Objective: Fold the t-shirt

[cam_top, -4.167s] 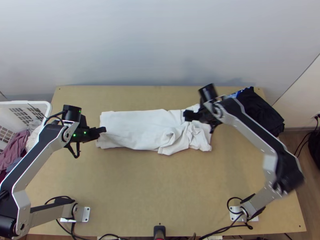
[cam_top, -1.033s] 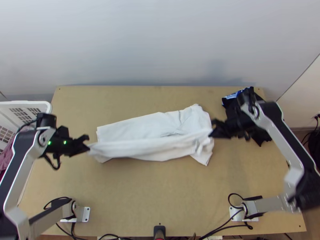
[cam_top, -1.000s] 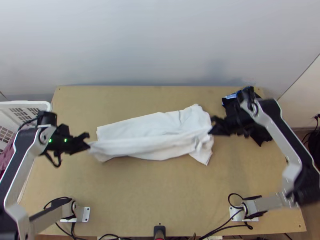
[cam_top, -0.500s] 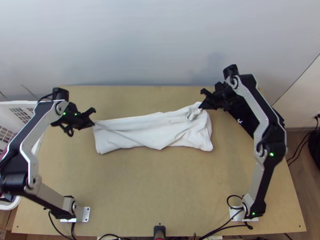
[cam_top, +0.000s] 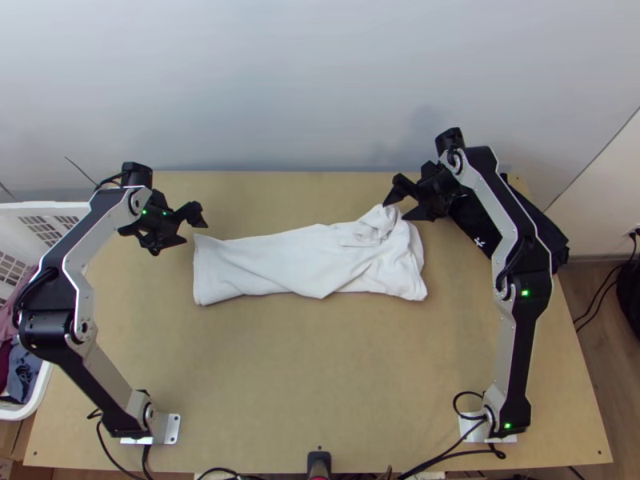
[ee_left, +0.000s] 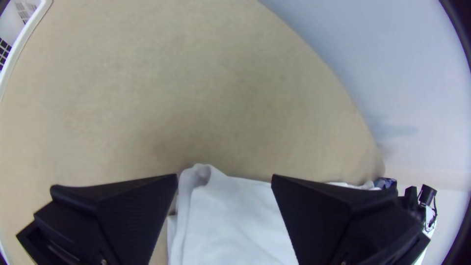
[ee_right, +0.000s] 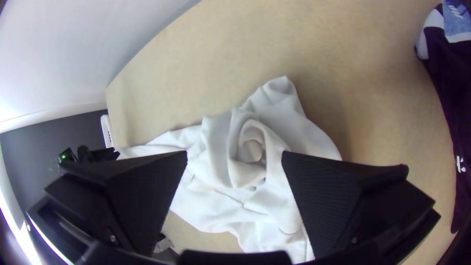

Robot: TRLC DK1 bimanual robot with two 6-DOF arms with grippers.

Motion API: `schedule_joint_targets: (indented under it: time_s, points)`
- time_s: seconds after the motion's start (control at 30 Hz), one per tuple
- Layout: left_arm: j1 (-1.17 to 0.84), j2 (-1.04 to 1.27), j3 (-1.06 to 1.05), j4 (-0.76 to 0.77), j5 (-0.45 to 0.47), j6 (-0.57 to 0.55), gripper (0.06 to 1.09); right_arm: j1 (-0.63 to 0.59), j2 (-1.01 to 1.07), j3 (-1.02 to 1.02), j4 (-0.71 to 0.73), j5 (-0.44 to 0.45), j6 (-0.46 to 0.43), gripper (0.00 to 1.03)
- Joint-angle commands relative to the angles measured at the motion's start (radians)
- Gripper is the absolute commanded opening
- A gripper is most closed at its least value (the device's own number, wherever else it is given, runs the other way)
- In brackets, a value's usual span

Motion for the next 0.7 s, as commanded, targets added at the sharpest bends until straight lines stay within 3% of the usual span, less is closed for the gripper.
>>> schedule_joint_targets:
  time_s: [0.0,0.27,0.57,0.67]
  points:
    - [0.003,-0.105,-0.07,0.006,-0.002,0.038,1.01,0.004,-0.064,0.003,-0.01,-0.014,-0.007,1.0]
    - [0.011,-0.316,-0.333,-0.013,-0.005,0.179,1.01,0.054,-0.263,-0.064,-0.007,-0.006,-0.036,1.0]
    - [-0.061,-0.265,-0.405,0.052,-0.066,0.144,1.01,0.256,-0.521,-0.342,0.23,0.172,-0.096,1.0]
    - [-0.095,-0.225,-0.4,0.087,-0.092,0.122,1.01,0.327,-0.555,-0.414,0.26,0.281,-0.125,1.0]
